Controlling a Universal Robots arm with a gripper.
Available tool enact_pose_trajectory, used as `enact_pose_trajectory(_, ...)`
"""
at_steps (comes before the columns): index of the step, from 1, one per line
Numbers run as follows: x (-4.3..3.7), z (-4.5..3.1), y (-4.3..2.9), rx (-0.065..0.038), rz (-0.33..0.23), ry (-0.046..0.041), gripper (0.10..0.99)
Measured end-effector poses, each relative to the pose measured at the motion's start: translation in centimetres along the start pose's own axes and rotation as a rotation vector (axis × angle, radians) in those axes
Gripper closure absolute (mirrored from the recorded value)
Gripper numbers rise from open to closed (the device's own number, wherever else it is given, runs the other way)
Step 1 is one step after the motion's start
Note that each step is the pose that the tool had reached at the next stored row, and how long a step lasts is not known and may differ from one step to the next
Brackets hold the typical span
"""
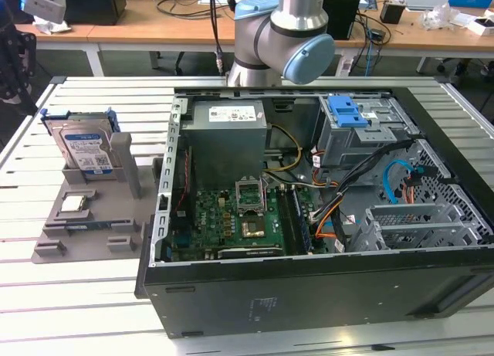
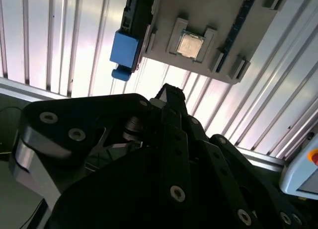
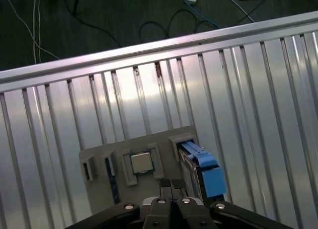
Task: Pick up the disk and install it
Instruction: 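Pick up the disk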
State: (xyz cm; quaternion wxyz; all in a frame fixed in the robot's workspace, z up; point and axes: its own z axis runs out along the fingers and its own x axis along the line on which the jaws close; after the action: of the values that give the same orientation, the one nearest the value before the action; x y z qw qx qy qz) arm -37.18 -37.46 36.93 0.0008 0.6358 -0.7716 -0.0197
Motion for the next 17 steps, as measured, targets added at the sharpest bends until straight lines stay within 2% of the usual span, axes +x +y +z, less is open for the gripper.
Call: enact_pose_trajectory(17,0.0,0.0,-0.01,-0.004,-0.147,0.0046,0.98)
